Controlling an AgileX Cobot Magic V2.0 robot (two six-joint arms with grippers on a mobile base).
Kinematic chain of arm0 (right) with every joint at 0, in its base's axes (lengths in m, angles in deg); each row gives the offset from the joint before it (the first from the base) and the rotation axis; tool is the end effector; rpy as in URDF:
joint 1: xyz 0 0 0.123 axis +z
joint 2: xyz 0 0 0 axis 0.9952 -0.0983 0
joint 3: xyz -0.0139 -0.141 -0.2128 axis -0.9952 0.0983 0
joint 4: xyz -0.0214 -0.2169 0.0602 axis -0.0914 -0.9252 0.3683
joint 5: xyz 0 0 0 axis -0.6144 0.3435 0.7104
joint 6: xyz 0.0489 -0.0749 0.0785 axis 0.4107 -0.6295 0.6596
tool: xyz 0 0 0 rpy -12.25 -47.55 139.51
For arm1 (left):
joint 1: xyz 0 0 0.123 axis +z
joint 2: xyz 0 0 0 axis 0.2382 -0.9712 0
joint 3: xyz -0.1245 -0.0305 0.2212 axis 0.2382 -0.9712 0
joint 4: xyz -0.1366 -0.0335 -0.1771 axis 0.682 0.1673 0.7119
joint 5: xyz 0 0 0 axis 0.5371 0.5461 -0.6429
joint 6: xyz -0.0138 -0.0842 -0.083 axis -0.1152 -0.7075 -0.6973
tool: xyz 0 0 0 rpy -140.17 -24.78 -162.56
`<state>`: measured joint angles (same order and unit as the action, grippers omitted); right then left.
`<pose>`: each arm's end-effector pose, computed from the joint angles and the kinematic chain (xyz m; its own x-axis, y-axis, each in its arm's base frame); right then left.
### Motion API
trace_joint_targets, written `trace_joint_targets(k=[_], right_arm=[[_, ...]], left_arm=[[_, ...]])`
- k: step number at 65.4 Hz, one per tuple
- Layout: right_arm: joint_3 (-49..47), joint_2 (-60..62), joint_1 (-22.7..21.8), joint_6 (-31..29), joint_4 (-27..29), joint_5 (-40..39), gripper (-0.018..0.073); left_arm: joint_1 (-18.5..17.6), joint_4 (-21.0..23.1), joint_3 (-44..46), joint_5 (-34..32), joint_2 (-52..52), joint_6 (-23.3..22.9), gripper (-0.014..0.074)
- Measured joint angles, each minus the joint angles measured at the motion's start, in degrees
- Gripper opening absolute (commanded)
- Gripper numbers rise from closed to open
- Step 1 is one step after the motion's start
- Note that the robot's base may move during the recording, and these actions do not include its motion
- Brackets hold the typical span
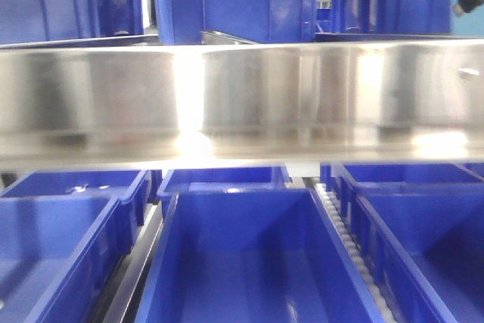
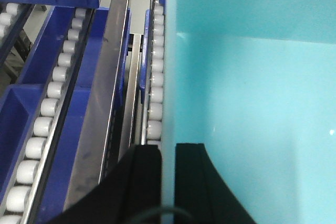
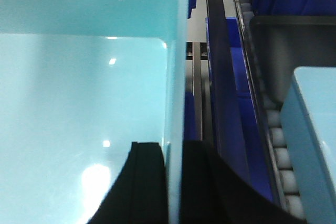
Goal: Move two blue bins to right shelf middle
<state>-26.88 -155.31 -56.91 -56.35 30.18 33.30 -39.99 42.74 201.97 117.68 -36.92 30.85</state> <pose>0.2913 0.1085 0.4359 -0.6147 0.0289 -0.7882 -0.0223 0.9983 0.0541 0.2862 -0.0906 0.4414 -0.5831 -0.1218 -0.8032 -0.0917 0.9922 -0.0839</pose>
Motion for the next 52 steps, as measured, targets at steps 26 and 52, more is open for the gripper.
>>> trace_joint_targets(k=[26, 52], right_arm=[[0.0, 0.0, 0.1, 0.0, -0.2, 0.0, -0.0162], [0.0, 0.0, 0.1, 0.0, -0.2, -0.1, -0.0162]], left_arm=[[0.0, -0.5, 0.1, 0.1, 0.1, 0.0, -0.0111], [0.0, -0.5, 0.1, 0.1, 0.1, 0.0, -0.0111]])
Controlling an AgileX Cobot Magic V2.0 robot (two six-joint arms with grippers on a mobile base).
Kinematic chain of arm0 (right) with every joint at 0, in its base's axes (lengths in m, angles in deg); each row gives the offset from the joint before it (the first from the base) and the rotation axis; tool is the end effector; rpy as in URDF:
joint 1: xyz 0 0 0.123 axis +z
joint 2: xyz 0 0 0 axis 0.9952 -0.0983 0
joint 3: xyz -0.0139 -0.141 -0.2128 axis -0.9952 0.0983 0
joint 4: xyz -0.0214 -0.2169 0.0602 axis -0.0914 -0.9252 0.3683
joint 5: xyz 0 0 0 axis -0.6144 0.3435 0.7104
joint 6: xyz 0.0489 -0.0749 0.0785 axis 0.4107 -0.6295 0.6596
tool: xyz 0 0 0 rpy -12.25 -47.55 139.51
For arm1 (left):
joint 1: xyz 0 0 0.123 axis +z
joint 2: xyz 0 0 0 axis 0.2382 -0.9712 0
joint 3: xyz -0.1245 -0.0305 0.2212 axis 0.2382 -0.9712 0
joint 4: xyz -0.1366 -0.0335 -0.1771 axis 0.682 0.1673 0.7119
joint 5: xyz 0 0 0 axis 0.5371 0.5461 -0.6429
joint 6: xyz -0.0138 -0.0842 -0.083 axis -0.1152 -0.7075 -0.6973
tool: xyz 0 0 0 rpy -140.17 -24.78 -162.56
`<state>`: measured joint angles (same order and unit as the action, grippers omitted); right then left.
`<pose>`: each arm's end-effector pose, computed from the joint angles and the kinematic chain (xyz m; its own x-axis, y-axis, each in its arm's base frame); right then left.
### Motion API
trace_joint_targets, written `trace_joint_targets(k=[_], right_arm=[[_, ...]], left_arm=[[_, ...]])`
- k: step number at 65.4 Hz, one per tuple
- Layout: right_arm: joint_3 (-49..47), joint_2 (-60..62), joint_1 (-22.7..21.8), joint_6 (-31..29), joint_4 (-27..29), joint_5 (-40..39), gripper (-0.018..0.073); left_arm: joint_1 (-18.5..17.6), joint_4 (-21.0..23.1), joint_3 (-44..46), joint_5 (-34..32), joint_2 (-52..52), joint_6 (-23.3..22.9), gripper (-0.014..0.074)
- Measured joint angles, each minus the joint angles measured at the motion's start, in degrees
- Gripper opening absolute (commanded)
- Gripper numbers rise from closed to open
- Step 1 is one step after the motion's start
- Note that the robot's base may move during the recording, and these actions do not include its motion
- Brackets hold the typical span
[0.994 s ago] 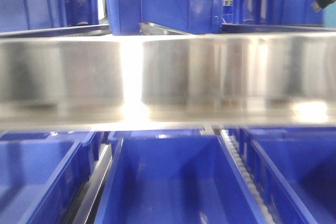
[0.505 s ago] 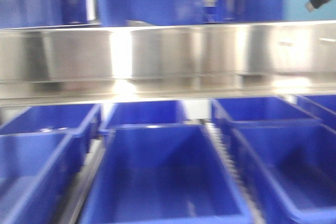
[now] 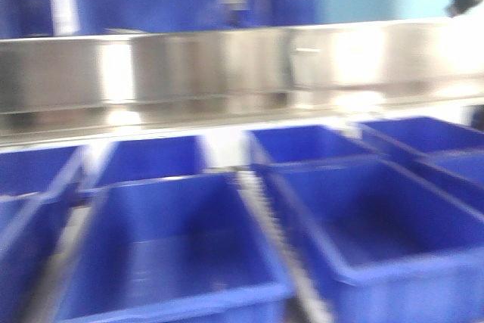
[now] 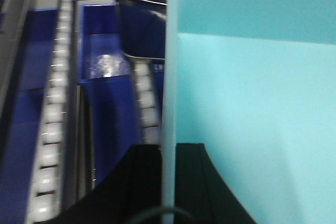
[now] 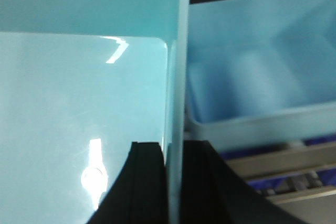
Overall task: Move two blue bins to right shelf middle
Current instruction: 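Drive the base away from the shelf holding the bin in both grippers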
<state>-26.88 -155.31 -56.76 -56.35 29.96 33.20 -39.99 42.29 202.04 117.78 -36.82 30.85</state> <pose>0.2912 0.1090 0.4362 -0.6123 0.0263 -0.7902 -0.0237 0.9984 0.0515 0.2857 -0.0895 0.4424 -0.5793 -0.1204 -0.8062 -0.0960 0.9922 -0.0792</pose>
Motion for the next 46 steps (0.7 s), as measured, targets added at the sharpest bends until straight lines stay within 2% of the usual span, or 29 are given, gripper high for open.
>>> trace_joint_targets(k=[46], right_arm=[[0.0, 0.0, 0.0, 0.0, 0.0, 0.0, -0.0162]], left_arm=[[0.0, 0.1, 0.0, 0.0, 0.0, 0.0, -0.0111]])
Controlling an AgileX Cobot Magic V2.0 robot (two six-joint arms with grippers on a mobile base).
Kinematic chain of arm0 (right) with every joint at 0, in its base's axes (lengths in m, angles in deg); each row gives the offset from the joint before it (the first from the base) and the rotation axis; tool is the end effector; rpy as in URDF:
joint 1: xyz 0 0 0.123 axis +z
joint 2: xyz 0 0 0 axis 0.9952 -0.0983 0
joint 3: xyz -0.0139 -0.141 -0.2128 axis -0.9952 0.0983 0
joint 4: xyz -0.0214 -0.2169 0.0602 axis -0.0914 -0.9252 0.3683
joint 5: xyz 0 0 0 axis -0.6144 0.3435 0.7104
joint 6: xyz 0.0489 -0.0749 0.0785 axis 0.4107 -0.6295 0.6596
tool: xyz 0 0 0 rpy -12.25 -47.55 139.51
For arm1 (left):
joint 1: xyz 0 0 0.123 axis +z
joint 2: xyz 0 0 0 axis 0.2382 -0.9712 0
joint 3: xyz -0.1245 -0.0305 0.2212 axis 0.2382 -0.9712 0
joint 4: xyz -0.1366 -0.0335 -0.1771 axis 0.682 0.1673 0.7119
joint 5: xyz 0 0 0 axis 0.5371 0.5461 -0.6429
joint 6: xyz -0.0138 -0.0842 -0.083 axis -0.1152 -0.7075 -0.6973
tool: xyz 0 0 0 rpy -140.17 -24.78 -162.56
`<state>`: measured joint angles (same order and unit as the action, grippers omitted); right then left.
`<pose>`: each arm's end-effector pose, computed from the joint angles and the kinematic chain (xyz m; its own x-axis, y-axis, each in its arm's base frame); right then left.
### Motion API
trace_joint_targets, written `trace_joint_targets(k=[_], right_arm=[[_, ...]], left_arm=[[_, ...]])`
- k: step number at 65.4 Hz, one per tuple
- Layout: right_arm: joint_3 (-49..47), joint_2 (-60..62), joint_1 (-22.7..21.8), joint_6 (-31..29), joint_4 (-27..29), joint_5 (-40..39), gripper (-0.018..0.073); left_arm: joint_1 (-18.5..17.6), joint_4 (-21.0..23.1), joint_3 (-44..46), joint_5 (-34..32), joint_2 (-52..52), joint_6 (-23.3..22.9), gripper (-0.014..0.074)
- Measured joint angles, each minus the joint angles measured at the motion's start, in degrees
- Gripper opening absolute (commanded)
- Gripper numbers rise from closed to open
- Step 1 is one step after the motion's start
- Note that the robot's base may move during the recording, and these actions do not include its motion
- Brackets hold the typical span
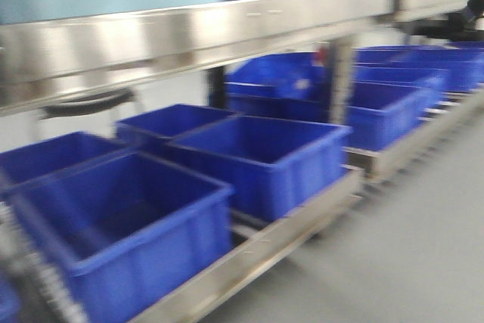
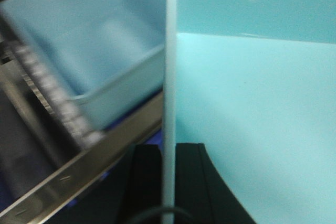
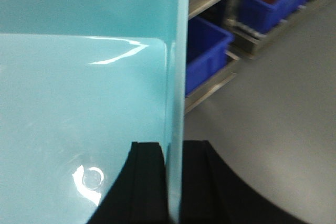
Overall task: Move two blue bins to right shelf middle
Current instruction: 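Drive the base away from the shelf holding the bin in both grippers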
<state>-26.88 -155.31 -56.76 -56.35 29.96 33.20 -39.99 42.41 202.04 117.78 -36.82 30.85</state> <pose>0.2912 0.1090 0.4362 -0.6123 0.0263 -0.7902 -0.0237 0.9984 0.0515 0.2857 -0.0897 0.4423 -0.5800 -0.1211 -0.8055 -0.0950 0.9922 -0.0807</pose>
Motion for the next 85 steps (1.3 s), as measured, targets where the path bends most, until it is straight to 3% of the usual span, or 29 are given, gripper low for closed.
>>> trace_joint_targets(k=[85], right_arm=[[0.0, 0.1, 0.0, 0.0, -0.1, 0.1, -0.0162]], left_arm=[[0.0, 0.0, 0.0, 0.0, 0.0, 0.0, -0.0111]])
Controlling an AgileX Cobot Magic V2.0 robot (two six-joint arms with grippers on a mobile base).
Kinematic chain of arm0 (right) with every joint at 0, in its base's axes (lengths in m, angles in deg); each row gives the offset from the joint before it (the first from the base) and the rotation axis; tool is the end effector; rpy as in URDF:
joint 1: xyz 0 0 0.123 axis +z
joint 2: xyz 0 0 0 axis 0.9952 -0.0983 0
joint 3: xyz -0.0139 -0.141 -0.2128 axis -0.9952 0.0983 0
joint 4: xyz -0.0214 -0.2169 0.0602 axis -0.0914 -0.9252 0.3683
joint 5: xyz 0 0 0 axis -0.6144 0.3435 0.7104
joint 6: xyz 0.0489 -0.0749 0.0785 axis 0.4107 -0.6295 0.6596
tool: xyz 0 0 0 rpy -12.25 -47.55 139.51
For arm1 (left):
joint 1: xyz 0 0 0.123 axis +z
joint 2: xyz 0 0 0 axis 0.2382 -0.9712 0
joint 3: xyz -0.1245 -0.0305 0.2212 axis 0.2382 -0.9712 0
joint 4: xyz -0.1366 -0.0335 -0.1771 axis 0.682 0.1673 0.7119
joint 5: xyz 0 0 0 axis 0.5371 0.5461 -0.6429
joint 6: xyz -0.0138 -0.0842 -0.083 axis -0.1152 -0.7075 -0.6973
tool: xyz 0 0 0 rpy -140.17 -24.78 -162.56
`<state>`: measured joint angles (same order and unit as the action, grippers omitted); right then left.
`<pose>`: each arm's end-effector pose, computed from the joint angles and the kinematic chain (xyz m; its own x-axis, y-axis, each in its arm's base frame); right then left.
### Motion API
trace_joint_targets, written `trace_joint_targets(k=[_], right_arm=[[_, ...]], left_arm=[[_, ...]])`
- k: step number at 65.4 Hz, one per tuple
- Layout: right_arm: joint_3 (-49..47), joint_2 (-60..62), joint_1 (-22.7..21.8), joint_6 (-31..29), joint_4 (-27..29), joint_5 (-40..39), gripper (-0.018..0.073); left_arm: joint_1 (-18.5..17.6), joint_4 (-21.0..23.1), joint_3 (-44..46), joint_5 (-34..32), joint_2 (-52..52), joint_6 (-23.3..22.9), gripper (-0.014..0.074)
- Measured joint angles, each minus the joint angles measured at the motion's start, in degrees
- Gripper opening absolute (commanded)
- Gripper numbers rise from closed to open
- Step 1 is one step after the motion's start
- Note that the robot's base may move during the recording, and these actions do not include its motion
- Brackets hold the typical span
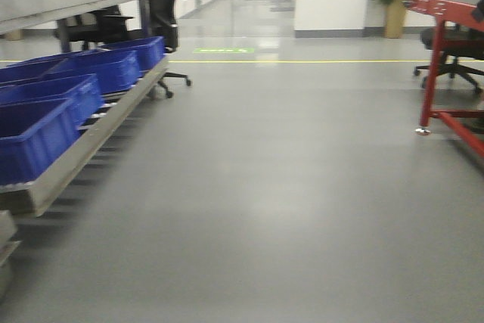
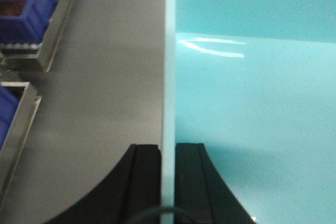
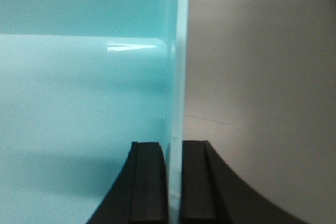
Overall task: Move two blue bins to right shelf middle
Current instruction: 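Drive the base away from the shelf holding the bin in both grippers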
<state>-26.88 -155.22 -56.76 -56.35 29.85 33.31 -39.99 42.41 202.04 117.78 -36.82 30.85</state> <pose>0.2907 0.1085 0.4365 -0.6119 0.0262 -0.7905 -0.0222 0.9985 0.0502 0.2857 -0.0897 0.4423 -0.5800 -0.1211 -0.8055 -0.0950 0.9922 -0.0807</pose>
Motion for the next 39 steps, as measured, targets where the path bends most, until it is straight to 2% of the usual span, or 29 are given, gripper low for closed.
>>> trace_joint_targets(k=[39], right_arm=[[0.0, 0.0, 0.0, 0.0, 0.0, 0.0, -0.0162]], left_arm=[[0.0, 0.0, 0.0, 0.0, 0.0, 0.0, -0.0111]])
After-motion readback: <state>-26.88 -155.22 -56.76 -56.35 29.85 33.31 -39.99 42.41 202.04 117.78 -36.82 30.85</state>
